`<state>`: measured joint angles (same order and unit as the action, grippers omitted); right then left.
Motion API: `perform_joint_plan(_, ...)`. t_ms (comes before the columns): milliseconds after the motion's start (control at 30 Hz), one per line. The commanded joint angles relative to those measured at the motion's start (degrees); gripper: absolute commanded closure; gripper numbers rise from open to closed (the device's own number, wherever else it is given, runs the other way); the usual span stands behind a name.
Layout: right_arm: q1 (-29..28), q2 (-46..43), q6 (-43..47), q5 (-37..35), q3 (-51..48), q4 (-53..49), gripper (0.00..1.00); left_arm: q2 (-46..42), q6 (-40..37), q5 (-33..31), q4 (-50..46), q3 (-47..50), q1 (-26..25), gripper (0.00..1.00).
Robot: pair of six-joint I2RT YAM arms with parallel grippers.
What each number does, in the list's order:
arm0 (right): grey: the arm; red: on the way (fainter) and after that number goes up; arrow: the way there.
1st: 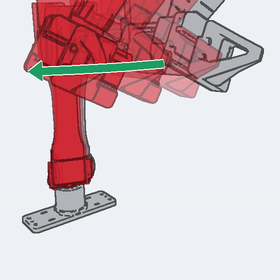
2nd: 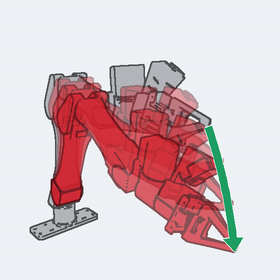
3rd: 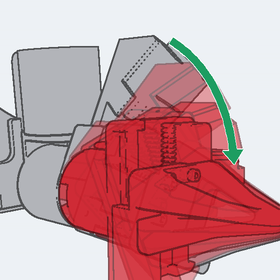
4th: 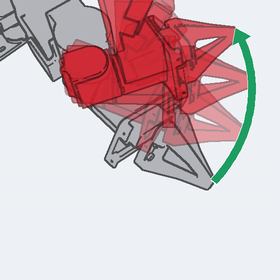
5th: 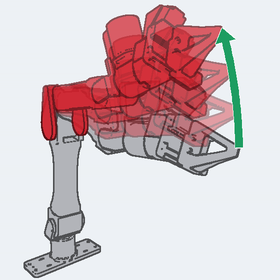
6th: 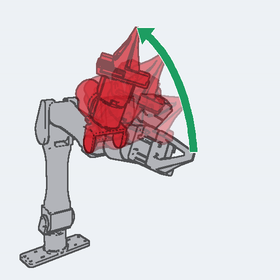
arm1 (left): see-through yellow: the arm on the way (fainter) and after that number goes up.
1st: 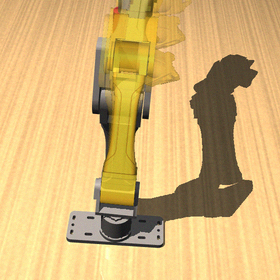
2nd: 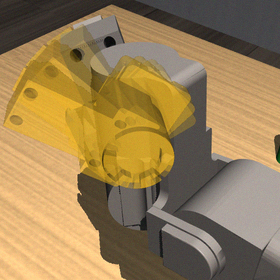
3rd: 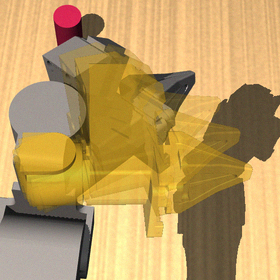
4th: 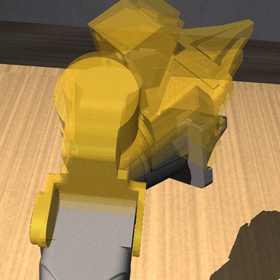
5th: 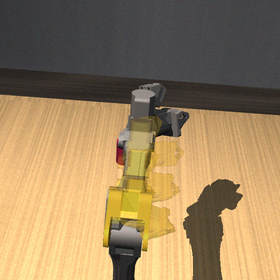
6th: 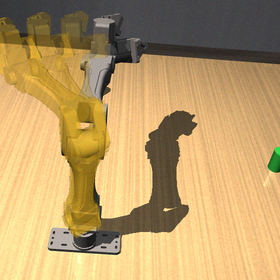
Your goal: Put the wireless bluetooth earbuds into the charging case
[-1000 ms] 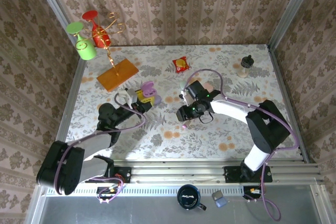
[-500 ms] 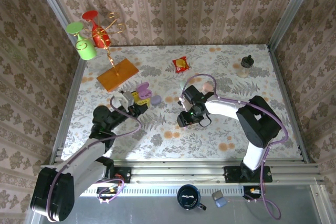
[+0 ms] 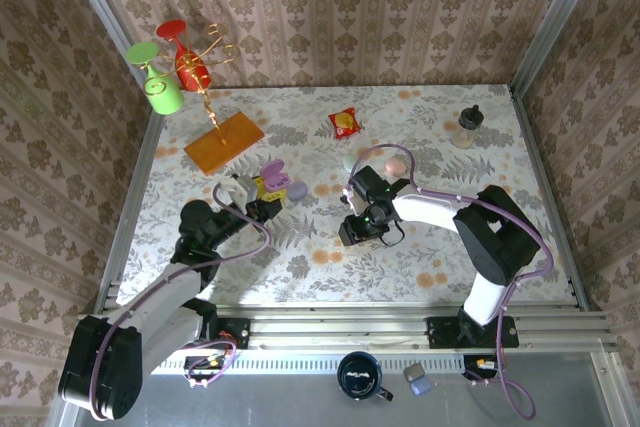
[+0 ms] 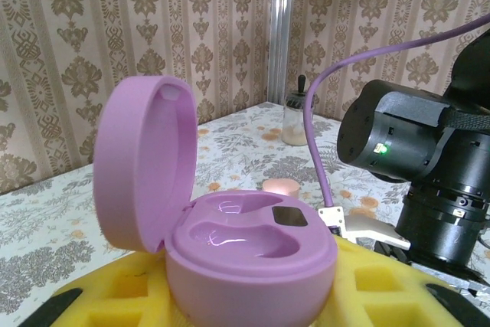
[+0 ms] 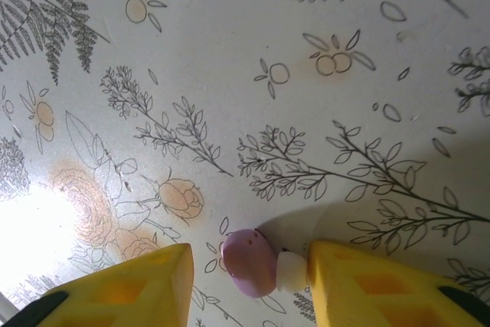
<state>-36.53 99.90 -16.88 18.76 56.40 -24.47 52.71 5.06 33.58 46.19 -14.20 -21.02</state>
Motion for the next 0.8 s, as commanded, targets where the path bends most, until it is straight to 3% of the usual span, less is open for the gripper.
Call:
perform_joint_plan(0,-0.8,-1.28,-1.62,2.27,-0.57,-1.85,0.55,0.32,-1.19,-0.27,0.96,0.48,0.61,0.75)
perform_joint_plan(167,-1.24,-2.05,-2.32,0.98,-0.49,-2.46,0.55,0.37,-0.96,-0.27,1.31,1.1,0.87,0.75)
perform_joint_plan(333,-2.49,-3.63,-2.13,-5.54,0.93,-5.08,0.47,0.6,-0.6,-1.8,0.47,1.1,1.9,0.75)
perform_joint_plan(533,-9.12,-4.6,-3.1,-23.99,5.3,-12.35,0.44,3.55,1.86,-3.7,3.82,1.89,7.64,0.75)
perform_joint_plan(767,-17.96,3.3,-4.77,-41.11,15.1,-24.0,0.46,5.12,2.87,-1.85,2.41,-0.07,13.9,0.75)
